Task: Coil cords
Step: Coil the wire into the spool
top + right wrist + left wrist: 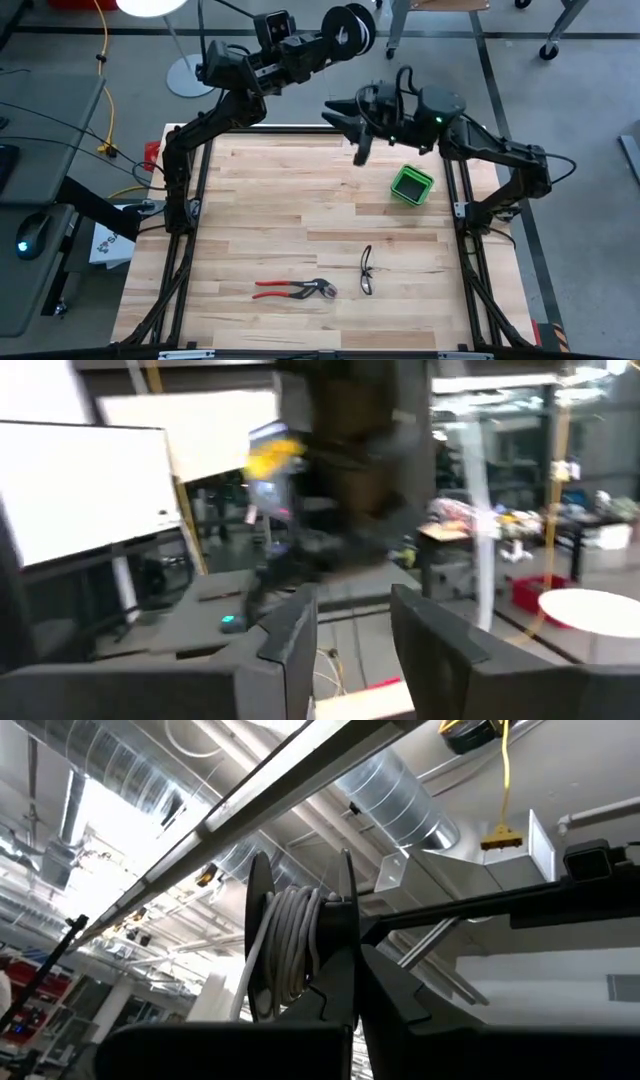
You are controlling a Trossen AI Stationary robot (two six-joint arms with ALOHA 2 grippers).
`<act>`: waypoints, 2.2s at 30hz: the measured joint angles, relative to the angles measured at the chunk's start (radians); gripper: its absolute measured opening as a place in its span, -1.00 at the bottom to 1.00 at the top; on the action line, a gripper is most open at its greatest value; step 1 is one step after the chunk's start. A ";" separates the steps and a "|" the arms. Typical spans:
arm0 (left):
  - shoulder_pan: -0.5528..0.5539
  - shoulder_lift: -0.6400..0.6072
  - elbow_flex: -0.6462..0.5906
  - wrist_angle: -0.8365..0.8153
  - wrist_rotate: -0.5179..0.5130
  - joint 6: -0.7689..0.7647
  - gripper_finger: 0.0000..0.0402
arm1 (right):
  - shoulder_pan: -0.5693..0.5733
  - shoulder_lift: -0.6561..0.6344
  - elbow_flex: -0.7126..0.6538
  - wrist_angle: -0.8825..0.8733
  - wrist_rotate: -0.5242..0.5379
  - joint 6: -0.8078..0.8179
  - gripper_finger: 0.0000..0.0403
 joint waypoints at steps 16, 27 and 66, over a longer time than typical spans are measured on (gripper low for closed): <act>-0.014 0.000 0.000 0.006 -0.021 0.000 -1.00 | 0.020 0.031 0.000 0.061 0.188 -0.114 -0.41; -0.020 0.000 0.000 0.007 -0.021 0.011 -1.00 | -0.022 0.061 0.000 0.084 0.141 -0.024 -0.41; 0.111 -0.134 0.000 -0.394 0.011 0.266 -1.00 | 0.116 -0.072 0.000 -0.175 0.184 0.019 -1.00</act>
